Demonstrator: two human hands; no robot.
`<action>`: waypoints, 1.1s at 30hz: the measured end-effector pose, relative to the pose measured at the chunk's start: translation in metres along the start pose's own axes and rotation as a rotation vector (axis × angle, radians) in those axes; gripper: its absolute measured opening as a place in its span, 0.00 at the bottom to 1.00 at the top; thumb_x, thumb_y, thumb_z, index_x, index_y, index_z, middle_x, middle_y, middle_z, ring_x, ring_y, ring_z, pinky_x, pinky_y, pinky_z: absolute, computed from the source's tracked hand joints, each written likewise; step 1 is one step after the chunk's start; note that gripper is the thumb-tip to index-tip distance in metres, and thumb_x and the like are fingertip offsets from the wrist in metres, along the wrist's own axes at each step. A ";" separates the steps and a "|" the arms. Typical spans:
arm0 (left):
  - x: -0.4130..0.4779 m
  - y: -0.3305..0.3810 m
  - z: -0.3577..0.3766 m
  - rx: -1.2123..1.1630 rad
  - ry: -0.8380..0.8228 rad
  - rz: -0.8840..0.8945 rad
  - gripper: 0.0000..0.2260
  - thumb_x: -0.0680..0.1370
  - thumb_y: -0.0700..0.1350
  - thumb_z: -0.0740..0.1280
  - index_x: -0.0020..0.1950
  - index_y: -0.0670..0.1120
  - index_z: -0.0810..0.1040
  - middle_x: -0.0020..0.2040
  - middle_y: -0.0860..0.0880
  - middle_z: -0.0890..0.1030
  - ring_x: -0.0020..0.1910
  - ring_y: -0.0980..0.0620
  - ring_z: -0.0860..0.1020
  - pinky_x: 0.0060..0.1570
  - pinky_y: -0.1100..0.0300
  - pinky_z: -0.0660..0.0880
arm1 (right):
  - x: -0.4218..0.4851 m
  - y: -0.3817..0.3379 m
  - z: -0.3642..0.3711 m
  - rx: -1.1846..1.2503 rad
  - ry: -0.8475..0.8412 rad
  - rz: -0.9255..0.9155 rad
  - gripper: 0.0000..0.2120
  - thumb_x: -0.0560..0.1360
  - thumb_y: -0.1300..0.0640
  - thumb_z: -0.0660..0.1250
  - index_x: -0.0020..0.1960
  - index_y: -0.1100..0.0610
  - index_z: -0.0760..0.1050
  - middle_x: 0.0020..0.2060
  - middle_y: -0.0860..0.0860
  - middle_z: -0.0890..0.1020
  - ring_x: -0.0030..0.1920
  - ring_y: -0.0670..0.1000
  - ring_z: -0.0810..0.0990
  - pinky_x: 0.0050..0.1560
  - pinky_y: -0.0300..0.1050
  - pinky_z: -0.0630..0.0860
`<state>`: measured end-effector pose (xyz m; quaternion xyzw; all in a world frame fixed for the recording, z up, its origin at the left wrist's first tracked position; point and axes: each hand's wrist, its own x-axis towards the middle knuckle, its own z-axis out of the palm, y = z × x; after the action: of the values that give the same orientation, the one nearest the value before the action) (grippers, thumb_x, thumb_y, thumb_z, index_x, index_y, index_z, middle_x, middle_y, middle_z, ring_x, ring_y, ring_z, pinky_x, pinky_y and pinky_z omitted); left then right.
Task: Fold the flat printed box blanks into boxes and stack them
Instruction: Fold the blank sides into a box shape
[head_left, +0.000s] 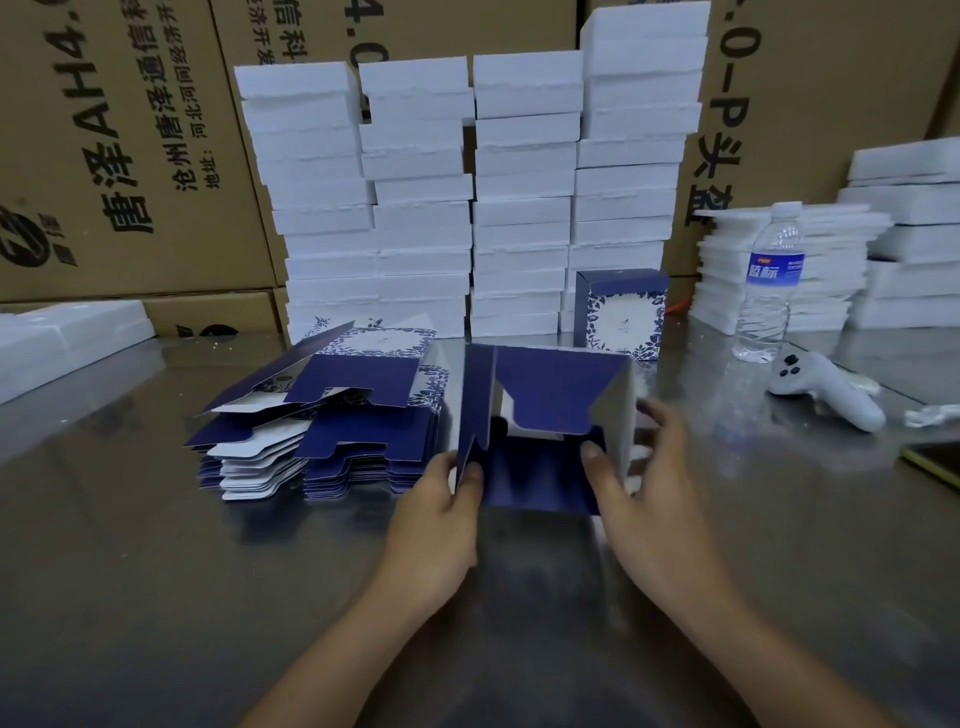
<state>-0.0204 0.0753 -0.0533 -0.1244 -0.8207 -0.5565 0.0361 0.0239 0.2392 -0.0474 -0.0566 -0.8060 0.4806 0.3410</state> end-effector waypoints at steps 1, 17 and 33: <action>-0.001 -0.001 -0.001 0.110 0.037 0.082 0.13 0.82 0.52 0.55 0.61 0.47 0.72 0.28 0.52 0.77 0.26 0.59 0.73 0.29 0.66 0.68 | 0.001 -0.001 0.000 0.055 -0.001 -0.044 0.21 0.74 0.48 0.64 0.61 0.35 0.59 0.53 0.36 0.74 0.49 0.38 0.76 0.47 0.46 0.76; -0.008 0.019 -0.012 -0.335 -0.065 0.289 0.40 0.58 0.74 0.70 0.67 0.74 0.56 0.67 0.70 0.67 0.66 0.67 0.68 0.61 0.65 0.70 | 0.010 0.011 -0.012 0.260 -0.519 -0.134 0.56 0.54 0.21 0.65 0.75 0.36 0.46 0.71 0.29 0.59 0.72 0.37 0.58 0.70 0.44 0.62; -0.015 0.028 -0.007 -0.299 0.020 0.255 0.26 0.61 0.72 0.61 0.56 0.65 0.67 0.48 0.73 0.74 0.46 0.71 0.74 0.42 0.77 0.69 | 0.007 0.003 -0.007 -0.197 -0.024 -0.259 0.21 0.72 0.37 0.53 0.34 0.54 0.62 0.27 0.48 0.68 0.31 0.51 0.69 0.31 0.48 0.65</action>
<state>0.0001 0.0767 -0.0280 -0.2259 -0.7060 -0.6644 0.0953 0.0226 0.2492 -0.0448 0.0203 -0.8539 0.3517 0.3831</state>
